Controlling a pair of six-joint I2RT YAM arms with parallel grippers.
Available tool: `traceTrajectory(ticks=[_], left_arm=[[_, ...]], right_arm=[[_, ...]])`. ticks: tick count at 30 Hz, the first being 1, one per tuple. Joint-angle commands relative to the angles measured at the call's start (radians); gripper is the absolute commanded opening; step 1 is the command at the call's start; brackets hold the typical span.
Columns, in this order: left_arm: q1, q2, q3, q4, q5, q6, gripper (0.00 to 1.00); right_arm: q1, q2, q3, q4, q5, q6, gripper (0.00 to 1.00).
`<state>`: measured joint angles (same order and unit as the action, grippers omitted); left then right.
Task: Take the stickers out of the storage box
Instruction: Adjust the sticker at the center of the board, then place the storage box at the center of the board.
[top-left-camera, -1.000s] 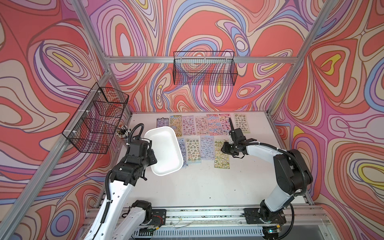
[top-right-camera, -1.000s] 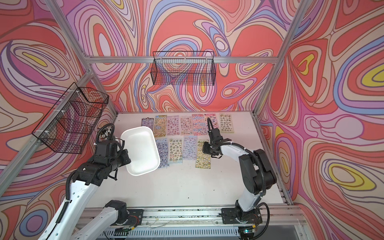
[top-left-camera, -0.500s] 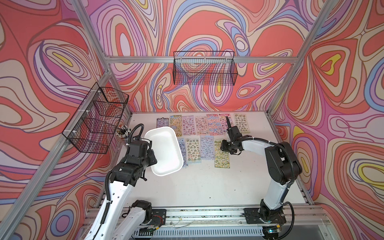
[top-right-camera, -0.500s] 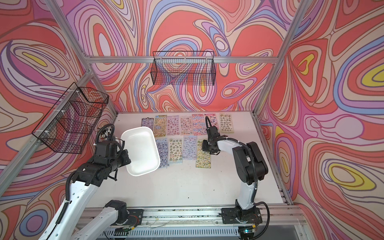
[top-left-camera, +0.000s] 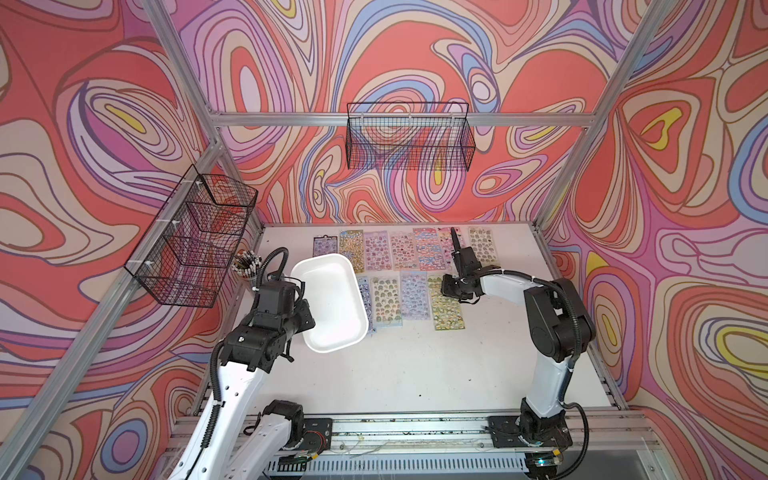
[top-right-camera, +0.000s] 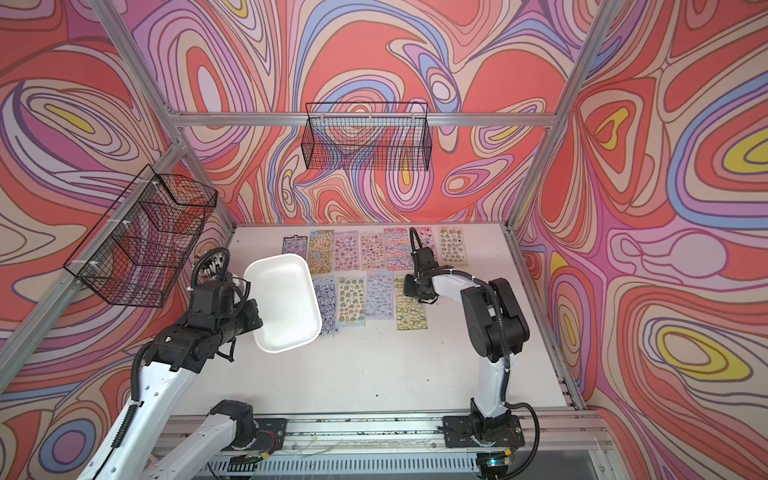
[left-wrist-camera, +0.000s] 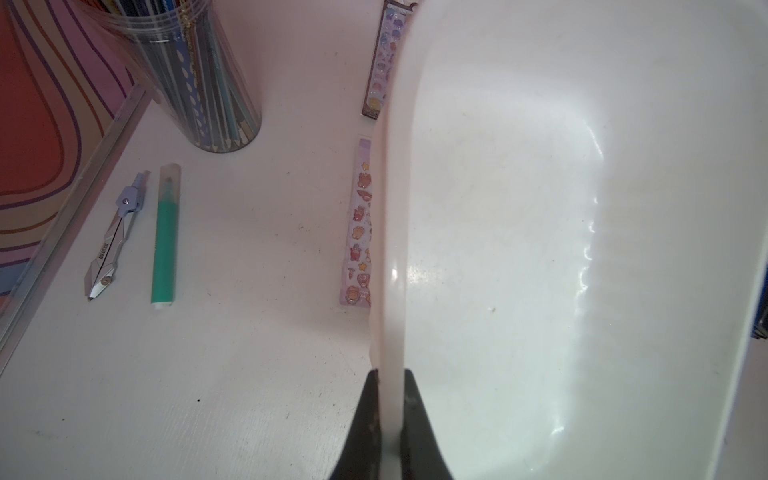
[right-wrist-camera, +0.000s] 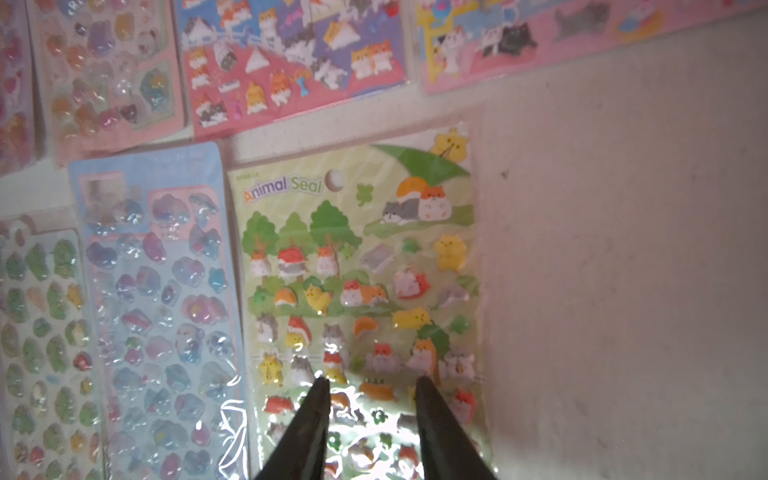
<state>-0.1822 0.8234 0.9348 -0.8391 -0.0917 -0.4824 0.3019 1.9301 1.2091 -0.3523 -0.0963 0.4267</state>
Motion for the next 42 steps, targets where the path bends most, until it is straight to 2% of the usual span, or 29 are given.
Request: traceTrajectory(ticks=[1,10,14,24,31,42], left_arm=[[0.004,0.006,0.015,0.017,0.047,0.021,0.00],[-0.005,0.079,0.020,0.045,0.208,0.028,0.00],[-0.083,0.149,0.032,0.060,0.232,-0.028,0.00],[-0.346,0.181,-0.057,0.159,0.141,-0.256,0.00],[-0.539,0.293,-0.077,0.237,0.081,-0.336,0.00],[-0.680,0.419,-0.114,0.354,0.033,-0.491,0.00]], right_arm=[[-0.007,0.032,0.024,-0.020,0.017,-0.013,0.37],[-0.013,-0.043,0.066,-0.015,-0.034,-0.015,0.37],[-0.020,-0.115,0.093,-0.031,-0.048,-0.017,0.37],[-0.059,-0.333,0.041,-0.063,-0.057,-0.030,0.39],[-0.069,-0.421,-0.035,-0.041,-0.073,-0.020,0.40],[-0.089,-0.459,-0.067,-0.033,-0.080,-0.024,0.41]])
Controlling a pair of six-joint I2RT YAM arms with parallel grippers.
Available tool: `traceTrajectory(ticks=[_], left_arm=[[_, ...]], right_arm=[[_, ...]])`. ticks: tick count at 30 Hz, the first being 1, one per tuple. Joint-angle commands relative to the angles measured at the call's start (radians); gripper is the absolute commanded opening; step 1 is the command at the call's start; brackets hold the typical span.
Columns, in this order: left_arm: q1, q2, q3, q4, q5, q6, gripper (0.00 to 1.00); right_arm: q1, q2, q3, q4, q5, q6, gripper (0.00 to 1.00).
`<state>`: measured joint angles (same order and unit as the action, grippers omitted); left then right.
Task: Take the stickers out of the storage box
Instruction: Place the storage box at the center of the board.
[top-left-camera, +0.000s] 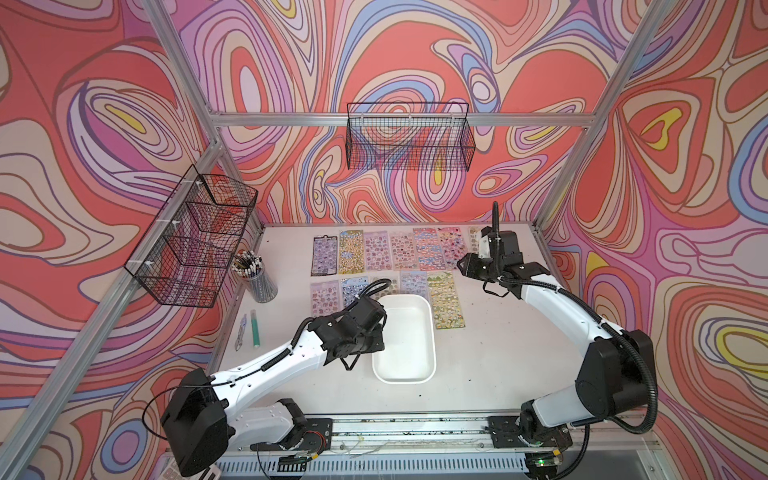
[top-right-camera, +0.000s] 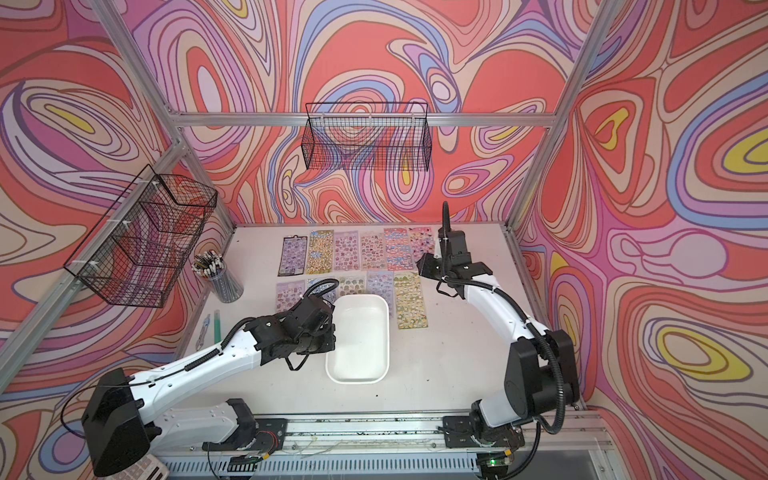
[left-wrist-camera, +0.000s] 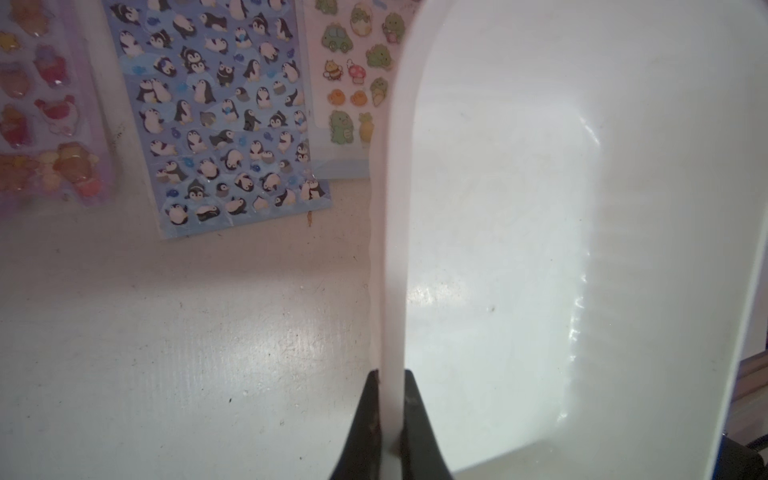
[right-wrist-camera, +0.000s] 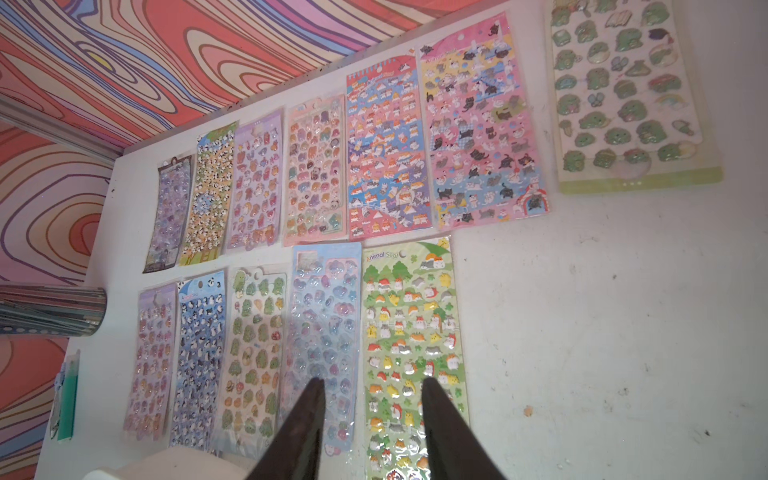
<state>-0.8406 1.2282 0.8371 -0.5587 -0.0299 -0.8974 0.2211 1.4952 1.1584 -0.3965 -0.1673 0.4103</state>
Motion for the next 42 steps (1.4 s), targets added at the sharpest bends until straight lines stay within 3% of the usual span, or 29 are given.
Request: traceTrajectory(ticks=[1,9,29,32,42], left_arm=[[-0.033,0.026,-0.022,0.091,-0.026,-0.089,0.00],[-0.123,0.097,-0.028,0.114,-0.059,-0.130,0.00],[-0.147,0.246,-0.016,0.189,-0.039,-0.153,0.00],[-0.152,0.252,-0.004,0.181,-0.032,-0.143,0.09],[-0.158,0.178,0.014,0.160,-0.078,-0.084,0.59]], right_arm=[[-0.009,-0.023,-0.018,0.012,-0.010,-0.008,0.41],[-0.019,-0.020,-0.031,0.020,-0.019,-0.012,0.41],[-0.021,-0.014,-0.091,0.088,-0.045,0.007,0.41],[-0.023,-0.017,-0.089,0.089,-0.045,0.003,0.41],[-0.030,-0.085,-0.073,0.087,-0.040,-0.029,0.47]])
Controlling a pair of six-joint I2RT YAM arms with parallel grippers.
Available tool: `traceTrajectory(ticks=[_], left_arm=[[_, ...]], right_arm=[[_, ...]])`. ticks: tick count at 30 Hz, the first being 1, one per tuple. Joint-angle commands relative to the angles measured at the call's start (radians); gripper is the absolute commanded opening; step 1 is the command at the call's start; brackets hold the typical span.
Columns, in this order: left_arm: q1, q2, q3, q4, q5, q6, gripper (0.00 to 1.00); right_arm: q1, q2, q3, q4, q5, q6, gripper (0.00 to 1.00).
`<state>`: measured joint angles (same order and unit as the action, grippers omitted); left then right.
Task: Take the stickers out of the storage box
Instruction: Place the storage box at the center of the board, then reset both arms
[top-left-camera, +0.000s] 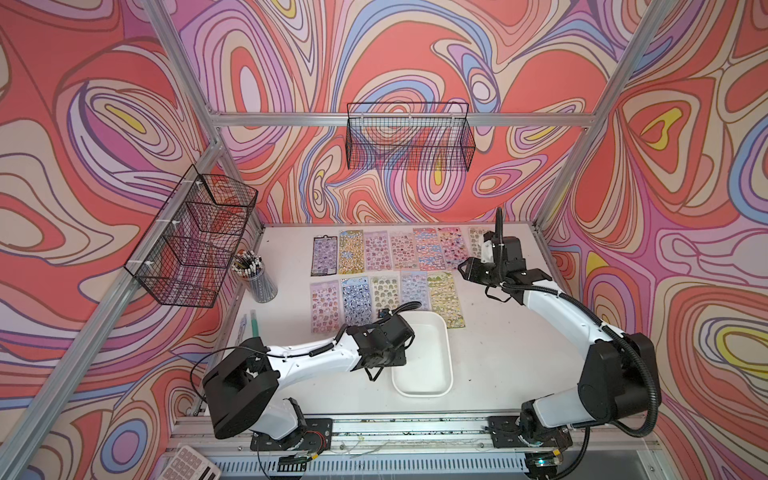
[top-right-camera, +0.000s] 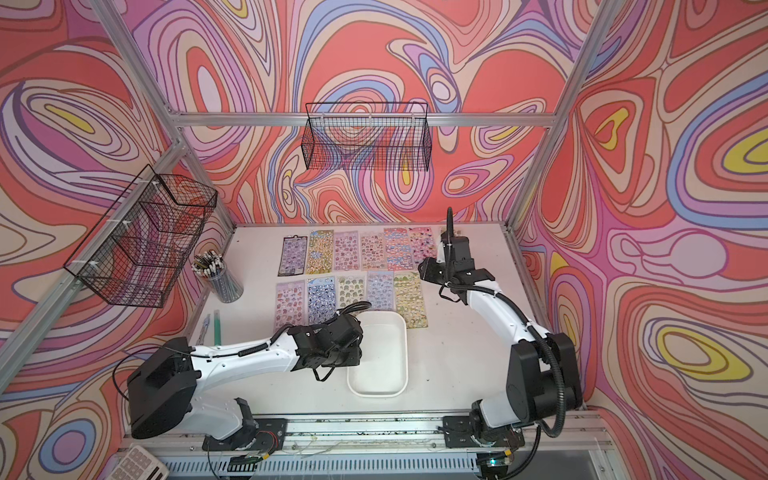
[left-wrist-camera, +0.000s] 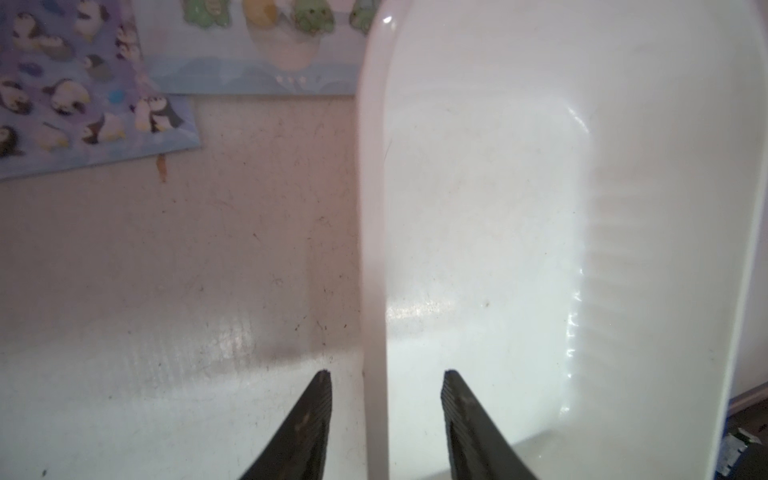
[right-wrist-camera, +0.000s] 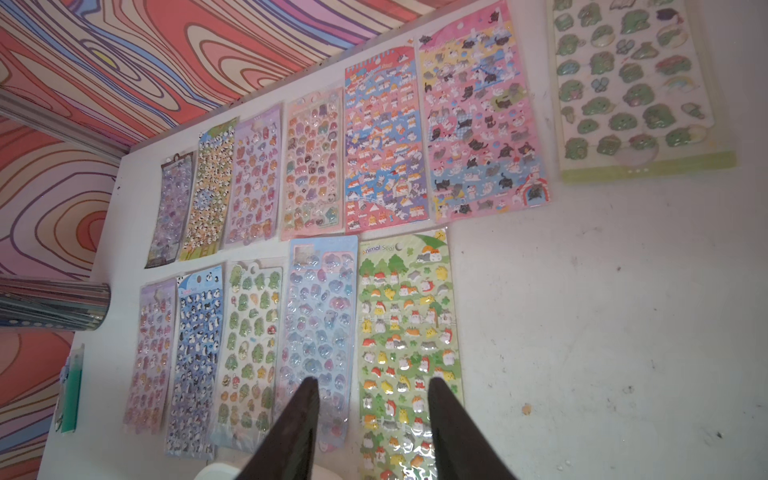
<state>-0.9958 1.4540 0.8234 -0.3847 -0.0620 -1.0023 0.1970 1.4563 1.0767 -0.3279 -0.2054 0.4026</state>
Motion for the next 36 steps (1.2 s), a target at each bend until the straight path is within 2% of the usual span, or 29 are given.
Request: traceTrajectory(ticks=[1,8,12,14,17,22,24,27,29,32,36], left_arm=[[-0.003,-0.064,0.031,-0.023,-0.062,0.027,0.61],[0.001,-0.217,0.154,-0.242,-0.275,0.130,0.75],[0.055,-0.329,0.211,-0.351,-0.359,0.197,0.79],[0.124,-0.387,0.213,-0.395,-0.360,0.221,0.80],[0.244,-0.473,0.180,-0.421,-0.380,0.275,0.99],[0.524,-0.541,0.107,-0.382,-0.353,0.388,1.00],[0.655,-0.532,0.086,-0.336,-0.321,0.444,1.00],[0.804,-0.466,0.081,-0.268,-0.285,0.500,1.00],[0.858,-0.406,0.073,-0.203,-0.264,0.553,1.00],[0.870,-0.303,0.042,-0.067,-0.280,0.660,1.00],[0.882,-0.177,-0.004,0.108,-0.314,0.748,1.00]], right_arm=[[-0.007,-0.054,0.006,0.022,0.003,-0.023,0.48],[-0.014,-0.131,-0.010,0.042,0.082,-0.029,0.52],[-0.016,-0.189,-0.054,0.076,0.178,-0.037,0.53],[-0.017,-0.209,-0.080,0.085,0.247,-0.041,0.54],[-0.021,-0.198,-0.109,0.087,0.389,-0.036,0.56],[-0.020,-0.177,-0.234,0.223,0.576,-0.045,0.63],[-0.020,-0.178,-0.314,0.336,0.640,-0.081,0.98],[-0.021,-0.187,-0.413,0.495,0.735,-0.147,0.98],[-0.021,-0.192,-0.473,0.623,0.782,-0.191,0.98],[-0.019,-0.167,-0.564,0.828,0.836,-0.260,0.98],[-0.022,-0.062,-0.623,1.065,0.845,-0.326,0.98]])
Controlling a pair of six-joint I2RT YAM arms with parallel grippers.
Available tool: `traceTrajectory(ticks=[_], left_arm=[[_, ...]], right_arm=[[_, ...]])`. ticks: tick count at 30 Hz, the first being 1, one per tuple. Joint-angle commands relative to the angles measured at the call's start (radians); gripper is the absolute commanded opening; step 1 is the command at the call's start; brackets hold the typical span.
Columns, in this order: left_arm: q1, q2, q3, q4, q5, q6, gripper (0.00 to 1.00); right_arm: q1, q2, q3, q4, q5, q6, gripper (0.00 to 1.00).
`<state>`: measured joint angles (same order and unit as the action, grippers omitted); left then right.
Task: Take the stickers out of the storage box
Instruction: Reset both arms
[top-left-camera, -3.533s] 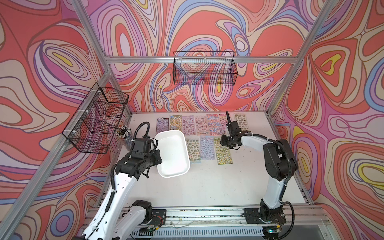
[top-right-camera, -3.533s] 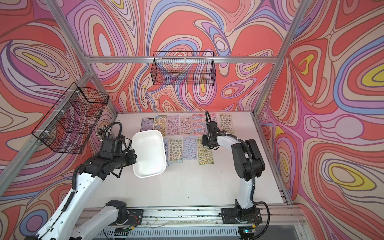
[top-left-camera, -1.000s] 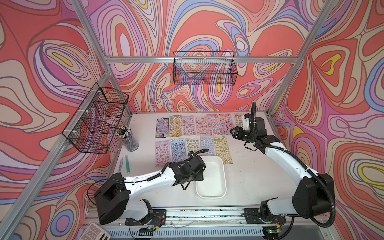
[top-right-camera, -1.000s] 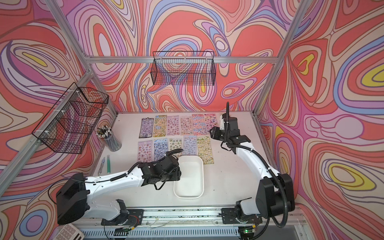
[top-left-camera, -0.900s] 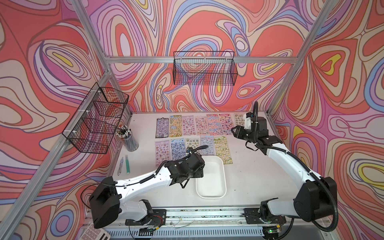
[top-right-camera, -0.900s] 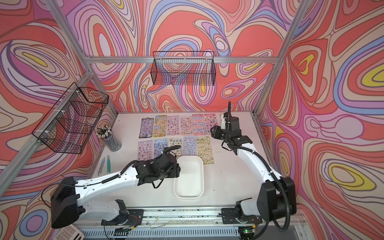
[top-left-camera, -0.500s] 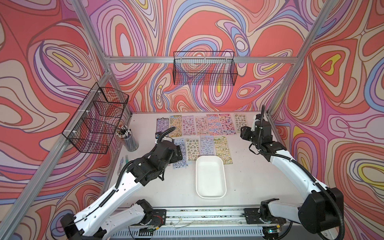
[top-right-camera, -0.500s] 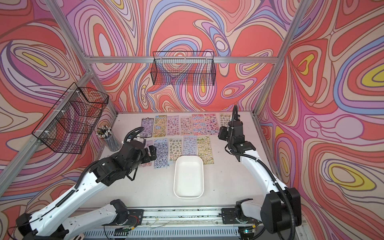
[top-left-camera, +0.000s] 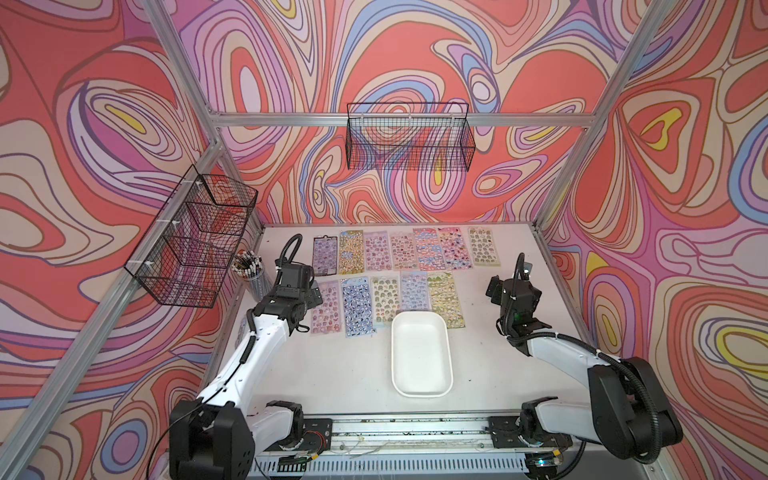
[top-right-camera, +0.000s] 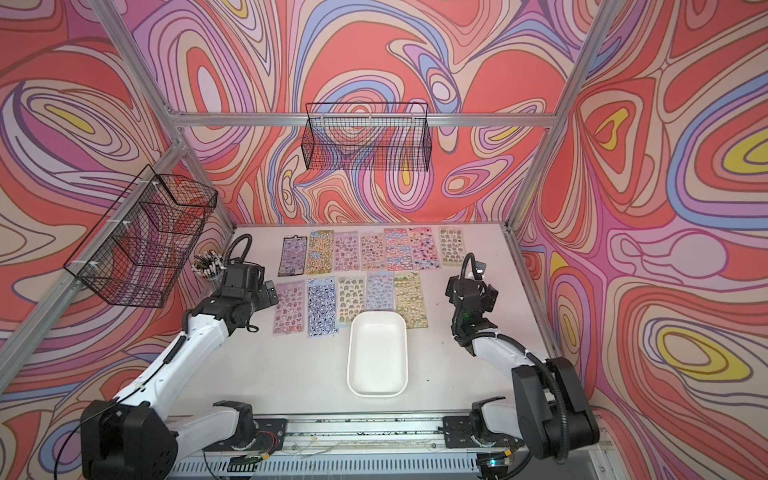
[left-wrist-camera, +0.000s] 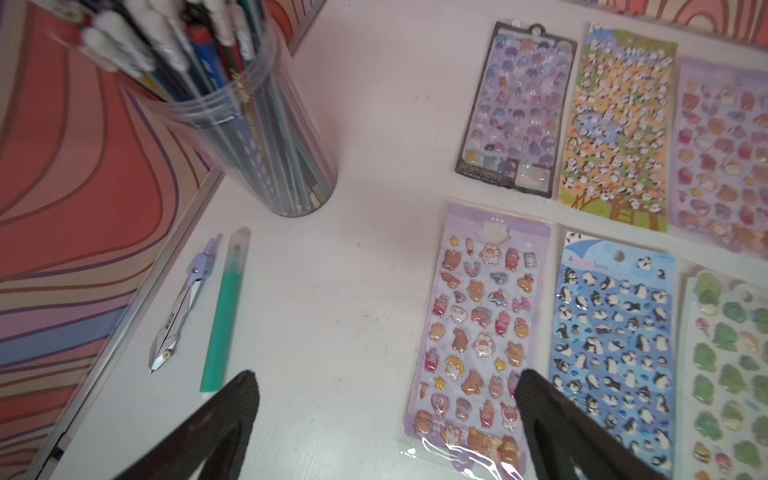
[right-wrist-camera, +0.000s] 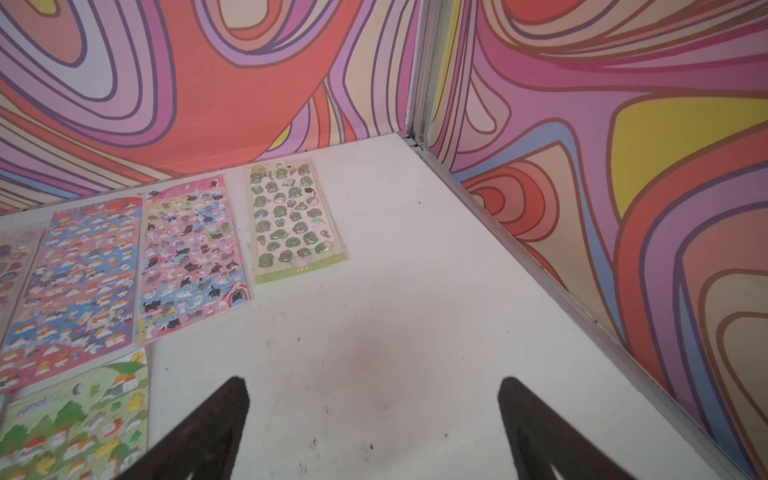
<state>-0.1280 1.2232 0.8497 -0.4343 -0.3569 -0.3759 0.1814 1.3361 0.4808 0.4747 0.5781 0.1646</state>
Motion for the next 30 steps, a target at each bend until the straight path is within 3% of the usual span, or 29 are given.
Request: traceTrajectory(ticks=[1,4,9,15,17,21,25,28,30], left_arm=[[0.023,0.082,-0.045,0.220,-0.029,0.152,1.00],[0.035,0.131,-0.138,0.449,-0.065,0.246,1.00],[0.045,0.195,-0.259,0.781,-0.018,0.359,1.00],[0.059,0.242,-0.374,1.100,0.098,0.359,1.00],[0.059,0.267,-0.369,1.092,0.102,0.351,1.00],[0.067,0.285,-0.429,1.221,0.122,0.348,1.00],[0.082,0.295,-0.441,1.247,0.190,0.357,1.00],[0.078,0.322,-0.481,1.348,0.217,0.374,1.00],[0.061,0.322,-0.491,1.367,0.177,0.381,1.00]], right_arm=[[-0.005,0.096,-0.037,0.311,0.060,-0.106,0.98],[-0.012,0.190,-0.098,0.508,0.035,-0.126,0.98],[-0.021,0.313,-0.180,0.788,-0.046,-0.144,0.98],[-0.041,0.377,-0.262,0.988,-0.174,-0.157,0.98],[-0.049,0.398,-0.278,1.051,-0.189,-0.153,0.98],[-0.055,0.386,-0.241,0.964,-0.191,-0.144,0.98],[-0.058,0.383,-0.114,0.715,-0.185,-0.135,0.98],[-0.068,0.381,-0.114,0.712,-0.190,-0.124,0.98],[-0.069,0.380,-0.114,0.712,-0.190,-0.124,0.98]])
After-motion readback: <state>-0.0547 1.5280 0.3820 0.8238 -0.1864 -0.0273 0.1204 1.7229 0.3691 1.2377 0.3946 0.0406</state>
